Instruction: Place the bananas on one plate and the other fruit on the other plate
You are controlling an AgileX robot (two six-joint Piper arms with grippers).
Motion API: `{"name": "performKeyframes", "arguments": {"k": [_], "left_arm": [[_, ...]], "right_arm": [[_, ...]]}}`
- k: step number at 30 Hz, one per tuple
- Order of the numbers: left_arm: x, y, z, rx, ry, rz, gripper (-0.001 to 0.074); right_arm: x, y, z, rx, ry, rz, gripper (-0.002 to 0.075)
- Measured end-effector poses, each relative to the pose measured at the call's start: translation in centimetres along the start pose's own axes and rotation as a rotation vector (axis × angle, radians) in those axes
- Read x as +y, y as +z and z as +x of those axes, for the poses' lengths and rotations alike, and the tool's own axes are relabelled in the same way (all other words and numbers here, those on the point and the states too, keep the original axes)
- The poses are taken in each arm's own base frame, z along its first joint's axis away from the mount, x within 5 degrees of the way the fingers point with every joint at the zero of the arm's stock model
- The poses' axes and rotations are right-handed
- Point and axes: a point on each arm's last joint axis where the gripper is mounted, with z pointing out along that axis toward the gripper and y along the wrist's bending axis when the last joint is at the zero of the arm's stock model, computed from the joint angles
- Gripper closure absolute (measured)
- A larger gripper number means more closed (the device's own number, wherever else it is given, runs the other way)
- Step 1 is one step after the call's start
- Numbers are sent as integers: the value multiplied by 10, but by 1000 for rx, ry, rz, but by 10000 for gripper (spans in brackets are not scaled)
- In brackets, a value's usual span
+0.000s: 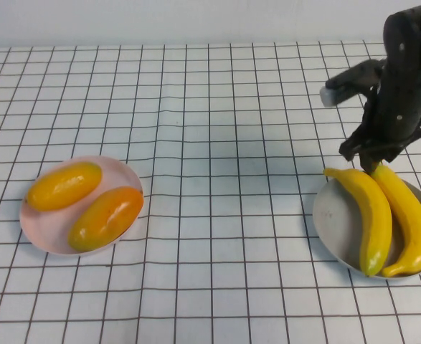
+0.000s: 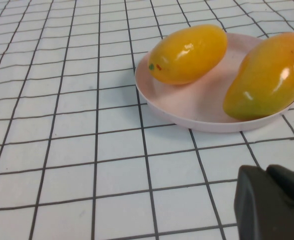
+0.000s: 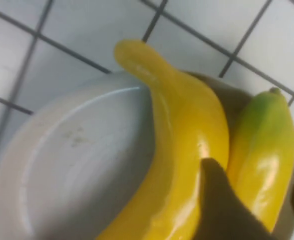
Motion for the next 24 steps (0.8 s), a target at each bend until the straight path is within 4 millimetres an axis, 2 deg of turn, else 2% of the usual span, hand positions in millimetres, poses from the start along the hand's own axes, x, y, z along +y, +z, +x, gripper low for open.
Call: {"name": "performKeyframes", "arguments": {"k": [2, 4, 7, 10, 13, 19, 24], "left_arm": [[0, 0, 0, 0, 0, 0, 736], [0, 0, 0, 0, 0, 0, 736], [0, 0, 0, 0, 0, 0, 736], [0, 0, 0, 0, 0, 0, 737], [0, 0, 0, 0, 0, 0, 736], [0, 0, 0, 0, 0, 0, 736], [0, 0, 0, 0, 0, 0, 737]], "right_arm": [[3, -21, 3, -68, 49, -35, 533], [9, -51, 9, -199, 96, -104, 646], [25, -94, 32, -407, 144, -190, 710], [45, -127, 68, -612, 151, -212, 731], [59, -139, 107, -737, 150, -216, 737], [68, -137, 185, -899, 164, -180, 740], [75, -134, 244, -1010, 167, -161, 740]]}}
